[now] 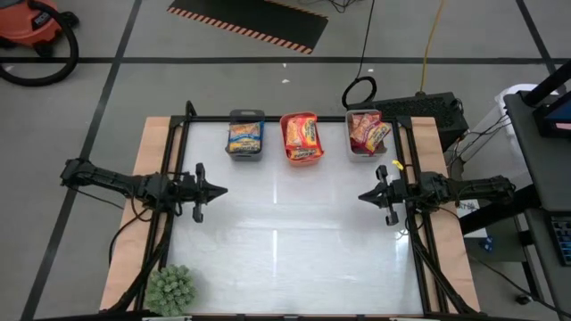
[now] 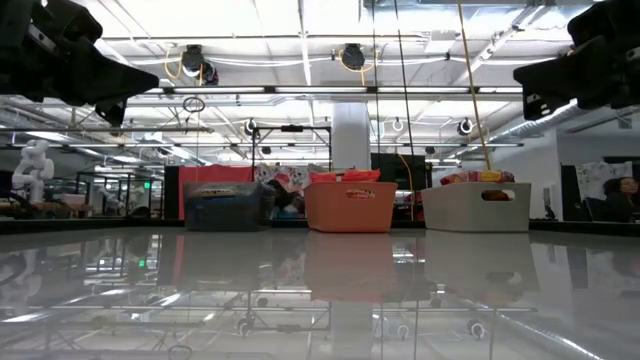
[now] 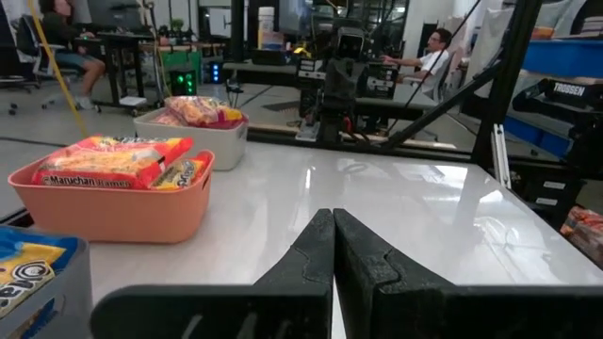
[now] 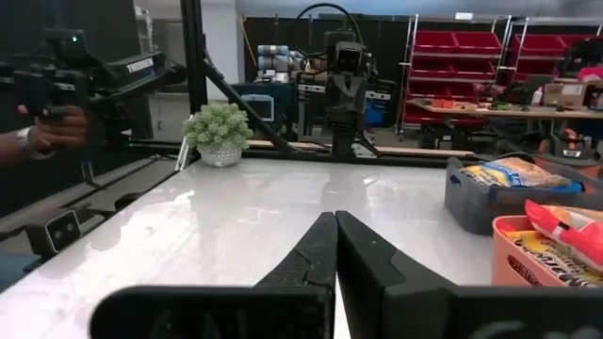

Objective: Sort Maruchan noodles
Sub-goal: Return to Home Position

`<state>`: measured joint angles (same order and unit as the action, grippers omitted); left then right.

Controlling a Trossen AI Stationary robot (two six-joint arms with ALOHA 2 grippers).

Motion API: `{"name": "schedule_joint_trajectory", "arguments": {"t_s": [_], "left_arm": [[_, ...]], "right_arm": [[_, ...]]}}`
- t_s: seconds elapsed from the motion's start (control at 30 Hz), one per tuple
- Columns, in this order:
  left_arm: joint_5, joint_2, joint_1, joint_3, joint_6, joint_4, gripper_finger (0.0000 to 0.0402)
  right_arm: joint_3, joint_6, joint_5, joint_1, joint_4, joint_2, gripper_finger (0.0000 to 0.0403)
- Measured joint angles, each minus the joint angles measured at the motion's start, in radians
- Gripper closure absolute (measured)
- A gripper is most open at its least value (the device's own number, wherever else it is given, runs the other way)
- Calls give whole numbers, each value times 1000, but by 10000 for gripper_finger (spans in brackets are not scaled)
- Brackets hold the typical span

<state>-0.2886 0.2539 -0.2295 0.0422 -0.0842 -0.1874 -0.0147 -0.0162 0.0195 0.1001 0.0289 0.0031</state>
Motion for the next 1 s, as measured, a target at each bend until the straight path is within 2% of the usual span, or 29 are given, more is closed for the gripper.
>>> {"name": "schedule_joint_trajectory", "arguments": {"t_s": [0.2,0.53,1.0], "left_arm": [[0,0,0,0,6,-1,400],[53,-3,0,-32,121,-52,400],[56,-166,0,-32,150,-2,400]], "right_arm": [[0,23,5,0,23,0,403],[0,23,4,0,27,0,403],[0,23,5,0,30,0,403]]}}
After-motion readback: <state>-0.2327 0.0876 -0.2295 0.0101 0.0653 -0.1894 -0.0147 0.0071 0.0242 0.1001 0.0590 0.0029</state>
